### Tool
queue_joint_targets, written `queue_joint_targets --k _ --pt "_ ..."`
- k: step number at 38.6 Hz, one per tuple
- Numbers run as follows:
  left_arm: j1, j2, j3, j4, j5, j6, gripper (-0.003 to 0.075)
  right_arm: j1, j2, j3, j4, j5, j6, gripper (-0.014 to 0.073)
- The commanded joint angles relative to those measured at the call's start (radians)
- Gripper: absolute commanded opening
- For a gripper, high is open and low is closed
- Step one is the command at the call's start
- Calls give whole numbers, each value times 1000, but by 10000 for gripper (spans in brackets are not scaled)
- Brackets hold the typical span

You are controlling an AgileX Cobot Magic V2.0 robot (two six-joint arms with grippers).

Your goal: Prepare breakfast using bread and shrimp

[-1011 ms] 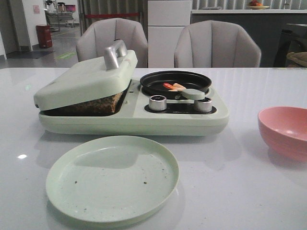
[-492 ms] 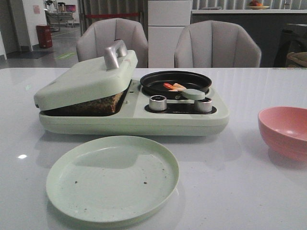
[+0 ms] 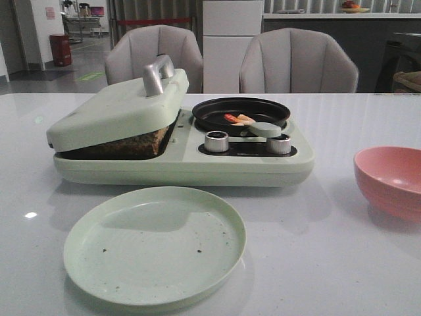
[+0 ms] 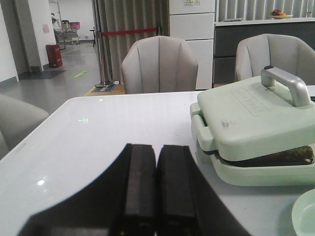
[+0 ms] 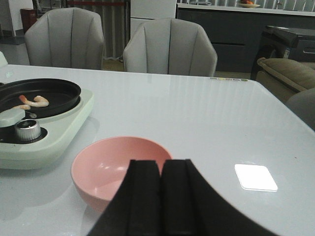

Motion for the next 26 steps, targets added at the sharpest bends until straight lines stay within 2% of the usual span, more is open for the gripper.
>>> queue_joint_targets --k 1,26 --pt "-8 -23 8 -8 -87 0 101 0 -24 -17 5 -94 -6 46" --pt "-8 -23 8 -8 -87 0 101 7 -24 -17 5 -90 -6 46"
